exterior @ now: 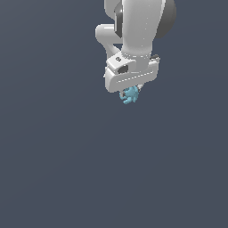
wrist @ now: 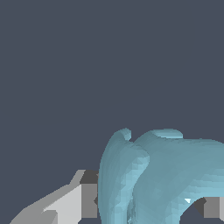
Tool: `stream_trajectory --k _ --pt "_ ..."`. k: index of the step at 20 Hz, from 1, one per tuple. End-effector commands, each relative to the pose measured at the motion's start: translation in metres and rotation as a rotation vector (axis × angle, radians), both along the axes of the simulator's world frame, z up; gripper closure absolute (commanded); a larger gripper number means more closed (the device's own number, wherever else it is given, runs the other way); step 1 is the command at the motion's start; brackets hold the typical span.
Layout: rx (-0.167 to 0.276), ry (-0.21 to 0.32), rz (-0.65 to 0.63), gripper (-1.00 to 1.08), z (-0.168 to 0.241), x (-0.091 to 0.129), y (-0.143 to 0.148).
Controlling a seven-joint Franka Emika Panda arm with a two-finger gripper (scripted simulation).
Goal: Pick up the object and move it to a goal position.
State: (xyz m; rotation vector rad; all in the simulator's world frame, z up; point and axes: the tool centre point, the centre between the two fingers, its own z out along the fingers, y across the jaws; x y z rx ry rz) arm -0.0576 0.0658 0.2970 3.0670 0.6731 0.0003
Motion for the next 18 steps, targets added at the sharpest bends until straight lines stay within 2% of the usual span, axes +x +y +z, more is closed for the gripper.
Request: stream_trajectory --k 1,10,18 --pt "0.000 0.001 0.000 1.08 0.023 -0.012 0.004" --pt "0.001 0.001 0.000 1.08 0.083 -0.039 0.013" --pt "0.001 0.001 0.000 1.08 0.100 -0.045 0.015"
